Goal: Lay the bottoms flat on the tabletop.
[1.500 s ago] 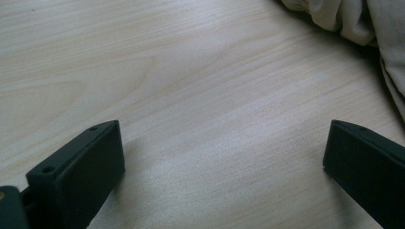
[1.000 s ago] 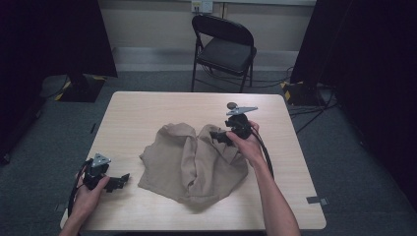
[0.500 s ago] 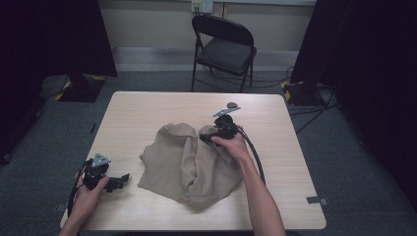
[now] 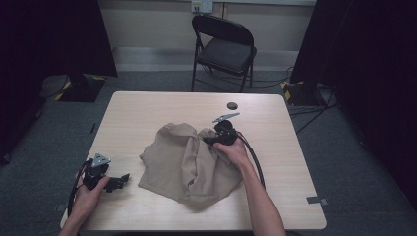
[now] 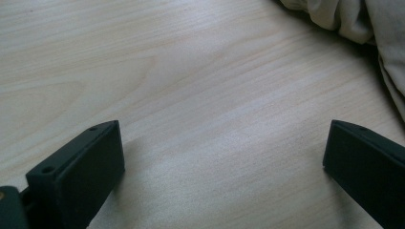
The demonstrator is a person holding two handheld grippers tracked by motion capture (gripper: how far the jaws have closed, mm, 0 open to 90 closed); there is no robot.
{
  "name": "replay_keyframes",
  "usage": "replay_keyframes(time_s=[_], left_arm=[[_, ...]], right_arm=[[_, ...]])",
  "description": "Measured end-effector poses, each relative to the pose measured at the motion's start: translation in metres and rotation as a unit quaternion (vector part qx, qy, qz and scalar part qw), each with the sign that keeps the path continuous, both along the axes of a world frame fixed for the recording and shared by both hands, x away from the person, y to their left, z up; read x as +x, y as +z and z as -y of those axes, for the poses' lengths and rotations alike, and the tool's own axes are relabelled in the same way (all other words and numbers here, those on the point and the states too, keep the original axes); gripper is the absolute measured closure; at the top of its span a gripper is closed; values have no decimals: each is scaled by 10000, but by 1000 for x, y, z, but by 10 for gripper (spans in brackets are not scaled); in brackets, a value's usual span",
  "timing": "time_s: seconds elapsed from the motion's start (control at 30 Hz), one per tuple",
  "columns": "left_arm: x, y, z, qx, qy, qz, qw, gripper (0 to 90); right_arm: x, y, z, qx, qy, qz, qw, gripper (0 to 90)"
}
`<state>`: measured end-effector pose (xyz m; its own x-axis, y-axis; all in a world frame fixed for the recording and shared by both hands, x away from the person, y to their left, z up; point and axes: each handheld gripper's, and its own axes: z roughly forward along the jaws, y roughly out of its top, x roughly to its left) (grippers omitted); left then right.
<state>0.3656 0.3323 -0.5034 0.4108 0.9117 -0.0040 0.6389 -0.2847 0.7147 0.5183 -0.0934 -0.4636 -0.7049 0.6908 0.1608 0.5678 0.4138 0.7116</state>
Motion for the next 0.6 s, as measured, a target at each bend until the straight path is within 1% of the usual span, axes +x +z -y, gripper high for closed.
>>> replay_keyframes(time_s=[0.07,0.13,0.2,0.27,0.43,0.53,0.6], left_arm=[[0,0,0,-1,1,0,10000,0],[0,0,0,-1,0,0,10000,0],[0,0,0,-2,0,1,10000,0],[0,0,0,-1,0,0,10000,0],[0,0,0,-2,2,0,10000,0],[0,0,0,-1,1,0,10000,0],[0,0,0,-1,1,0,10000,0]], right_arm=[[-3,1,1,3,-33,0,10000,707],[-6,4,4,59,-62,28,10000,761],[-9,7,7,169,-63,88,9998,803],[-12,10,9,174,-66,123,9998,832],[-22,20,16,224,-28,218,9995,865],[-32,30,22,272,-19,327,9991,871],[-40,37,28,364,-29,398,9985,872]])
